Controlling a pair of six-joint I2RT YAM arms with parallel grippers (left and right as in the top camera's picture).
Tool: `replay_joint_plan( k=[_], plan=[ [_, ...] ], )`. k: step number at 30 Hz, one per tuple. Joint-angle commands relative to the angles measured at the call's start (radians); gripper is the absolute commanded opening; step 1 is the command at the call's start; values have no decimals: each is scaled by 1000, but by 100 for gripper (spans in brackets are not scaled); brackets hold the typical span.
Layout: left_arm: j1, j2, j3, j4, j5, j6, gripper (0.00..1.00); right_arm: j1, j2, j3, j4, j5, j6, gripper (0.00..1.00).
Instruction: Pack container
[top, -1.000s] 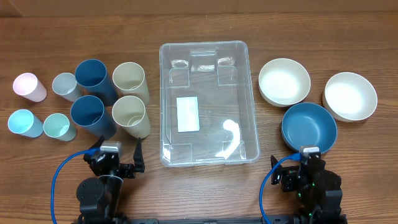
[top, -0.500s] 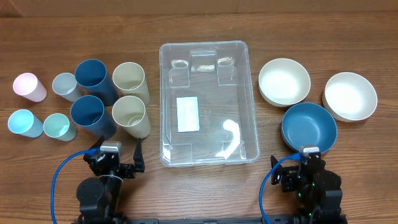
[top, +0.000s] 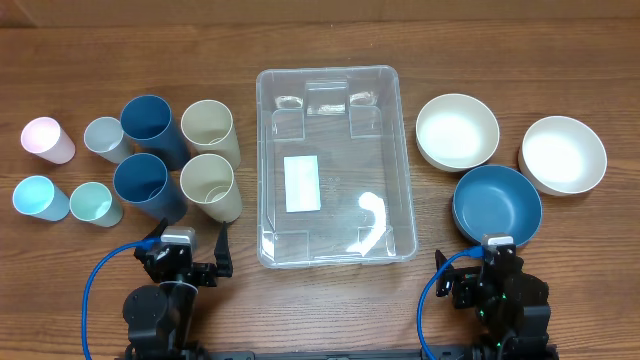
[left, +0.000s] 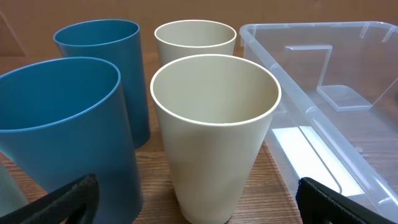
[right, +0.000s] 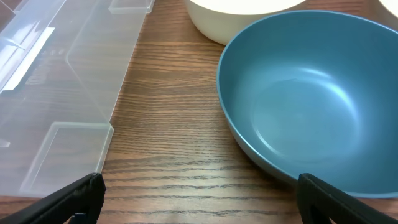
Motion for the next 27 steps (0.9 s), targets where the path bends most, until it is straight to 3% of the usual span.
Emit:
replay_joint_plan(
  k=[1, 16, 20, 24, 27],
  plan=[
    [-8, -13, -10, 8, 14, 19, 100, 3, -8, 1, 3, 0, -4, 100],
    [-8, -13, -10, 8, 13, 19, 100, 3, -8, 1, 2, 1, -4, 100],
    [-8, -13, -10, 8, 13, 19, 100, 3, -8, 1, 121, -4, -3, 100],
    [-8, -13, -10, 8, 14, 19, 100, 3, -8, 1, 359, -271, -3, 100],
    [-8, -13, -10, 8, 14, 19, 100, 3, -8, 1, 440, -428, -3, 100]
  ],
)
